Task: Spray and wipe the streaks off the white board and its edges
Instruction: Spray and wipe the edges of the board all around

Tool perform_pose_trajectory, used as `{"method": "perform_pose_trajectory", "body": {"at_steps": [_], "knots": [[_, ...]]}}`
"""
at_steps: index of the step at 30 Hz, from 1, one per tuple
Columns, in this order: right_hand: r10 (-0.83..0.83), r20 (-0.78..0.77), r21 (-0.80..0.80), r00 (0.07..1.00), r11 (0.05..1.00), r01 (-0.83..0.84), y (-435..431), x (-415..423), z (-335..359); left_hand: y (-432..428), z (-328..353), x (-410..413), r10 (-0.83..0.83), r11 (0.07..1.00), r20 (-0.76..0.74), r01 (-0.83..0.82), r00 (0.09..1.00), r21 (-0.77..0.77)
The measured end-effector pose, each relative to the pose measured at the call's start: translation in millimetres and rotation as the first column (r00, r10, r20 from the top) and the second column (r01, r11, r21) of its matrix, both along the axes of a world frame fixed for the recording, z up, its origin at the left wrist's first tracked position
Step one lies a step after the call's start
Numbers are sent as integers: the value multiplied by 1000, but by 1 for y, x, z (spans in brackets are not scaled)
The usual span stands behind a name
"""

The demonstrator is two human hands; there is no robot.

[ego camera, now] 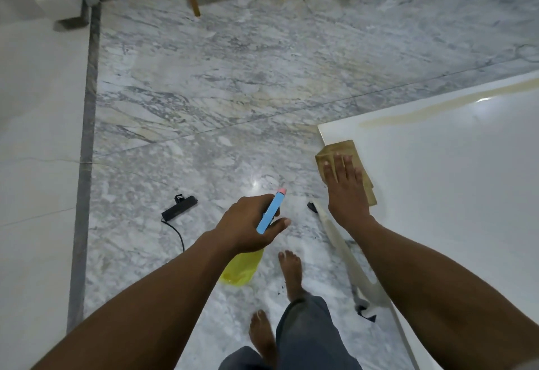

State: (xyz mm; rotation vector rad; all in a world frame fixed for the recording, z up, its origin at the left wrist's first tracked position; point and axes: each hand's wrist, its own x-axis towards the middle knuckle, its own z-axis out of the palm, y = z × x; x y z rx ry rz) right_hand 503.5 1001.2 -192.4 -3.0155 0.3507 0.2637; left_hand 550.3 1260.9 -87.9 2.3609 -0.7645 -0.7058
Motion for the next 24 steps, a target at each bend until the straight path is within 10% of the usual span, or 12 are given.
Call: {"method": "perform_pose_trajectory", "body": {"at_steps": [24], "knots": [[-90, 166, -81, 982, 991, 104, 46, -311, -14, -6, -7, -216, -194, 980, 19, 194, 981, -31]]}}
